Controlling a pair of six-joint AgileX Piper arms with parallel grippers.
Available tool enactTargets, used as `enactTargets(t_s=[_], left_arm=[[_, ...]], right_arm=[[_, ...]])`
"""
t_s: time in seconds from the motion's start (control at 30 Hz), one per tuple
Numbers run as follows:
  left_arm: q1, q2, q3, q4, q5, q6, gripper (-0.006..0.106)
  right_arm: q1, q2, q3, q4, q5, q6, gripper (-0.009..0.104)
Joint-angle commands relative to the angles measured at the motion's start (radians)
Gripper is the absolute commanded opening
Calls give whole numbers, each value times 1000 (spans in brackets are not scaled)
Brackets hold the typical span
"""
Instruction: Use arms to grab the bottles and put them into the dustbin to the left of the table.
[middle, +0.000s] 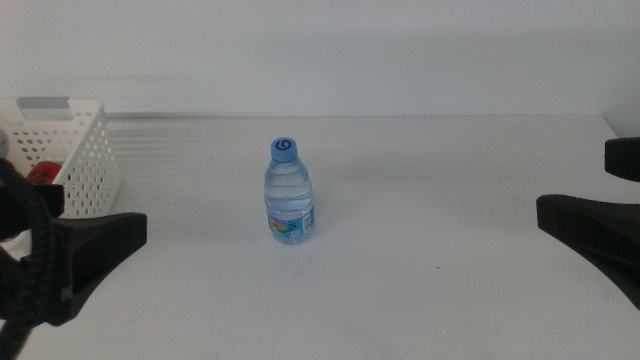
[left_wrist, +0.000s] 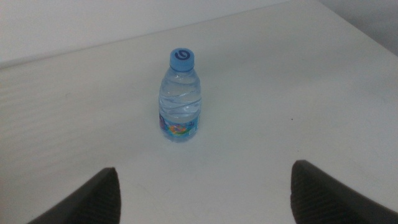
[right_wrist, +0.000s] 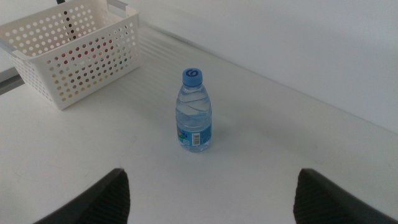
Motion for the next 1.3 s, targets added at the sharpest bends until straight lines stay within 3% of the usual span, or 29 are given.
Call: enactTargets(t_s=[0.0,0.13,0.37,0.7,1.0,1.27], left_arm=[[-3,6,-26,-14,-94,-14,90],[-3,6,-26,60,-126,-14,90],[-2,8,-20,106,-128,-16,90],[-2,74,-31,63,-259,-33,90],[-2,325,-203,68,-380,31,90],[-3,520,-232,67,-634,50,90]], right_arm=[[-3,-1,-23,-7,-65,-12,74],[-3,-1,-23,-7,-65,-12,74],[-3,-1,-23,-7,-65,-12,74],[-3,-1,-23,-7,-65,-12,74],[-3,-1,-23,-7,-65,-12,74],[-3,-1,-23,-7,-65,-12,74]])
